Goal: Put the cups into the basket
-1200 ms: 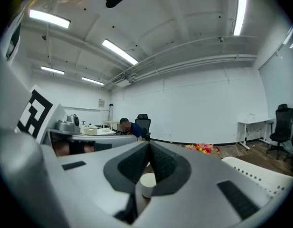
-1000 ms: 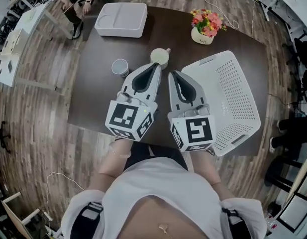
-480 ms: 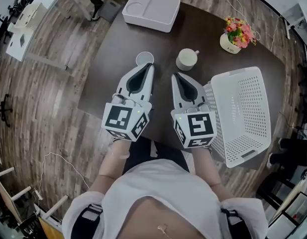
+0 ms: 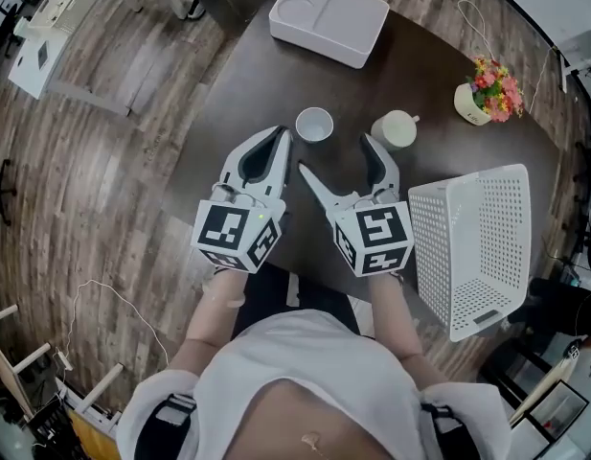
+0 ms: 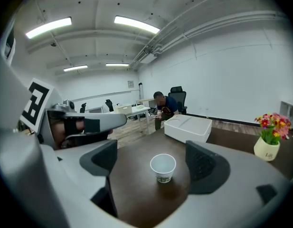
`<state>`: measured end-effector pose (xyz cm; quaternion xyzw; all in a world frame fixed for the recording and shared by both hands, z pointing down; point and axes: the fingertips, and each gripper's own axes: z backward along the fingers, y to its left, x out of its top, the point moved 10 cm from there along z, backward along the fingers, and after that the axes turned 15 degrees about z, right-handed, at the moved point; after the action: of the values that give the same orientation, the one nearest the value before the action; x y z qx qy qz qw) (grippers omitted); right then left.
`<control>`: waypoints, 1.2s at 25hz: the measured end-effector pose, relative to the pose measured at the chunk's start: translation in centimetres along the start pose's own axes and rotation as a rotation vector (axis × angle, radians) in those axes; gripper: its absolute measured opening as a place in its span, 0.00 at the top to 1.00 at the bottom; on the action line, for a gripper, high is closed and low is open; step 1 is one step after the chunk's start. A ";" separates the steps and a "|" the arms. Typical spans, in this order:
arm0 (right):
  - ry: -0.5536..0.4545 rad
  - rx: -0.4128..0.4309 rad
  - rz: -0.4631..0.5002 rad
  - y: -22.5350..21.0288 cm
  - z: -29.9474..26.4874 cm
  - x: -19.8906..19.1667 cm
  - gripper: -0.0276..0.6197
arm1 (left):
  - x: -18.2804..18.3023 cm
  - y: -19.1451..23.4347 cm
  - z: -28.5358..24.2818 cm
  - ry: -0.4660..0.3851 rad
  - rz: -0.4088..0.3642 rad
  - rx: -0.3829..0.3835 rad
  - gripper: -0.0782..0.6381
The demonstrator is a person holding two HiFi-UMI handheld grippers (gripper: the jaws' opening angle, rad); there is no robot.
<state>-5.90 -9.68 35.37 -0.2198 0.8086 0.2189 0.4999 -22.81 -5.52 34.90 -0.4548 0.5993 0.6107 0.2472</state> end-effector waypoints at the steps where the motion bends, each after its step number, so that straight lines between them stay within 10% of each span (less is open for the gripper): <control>1: 0.017 -0.003 -0.007 0.0 -0.7 -0.2 0.31 | 0.1 0.7 -0.2 0.005 0.005 0.000 0.88; 30: 0.279 -0.204 -0.107 -0.3 -12.0 -8.0 0.35 | -4.8 12.2 -3.0 0.188 0.123 0.059 0.88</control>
<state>-11.05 -15.72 47.40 -0.3405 0.8308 0.2404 0.3688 -30.09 -9.20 45.55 -0.4649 0.6643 0.5615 0.1650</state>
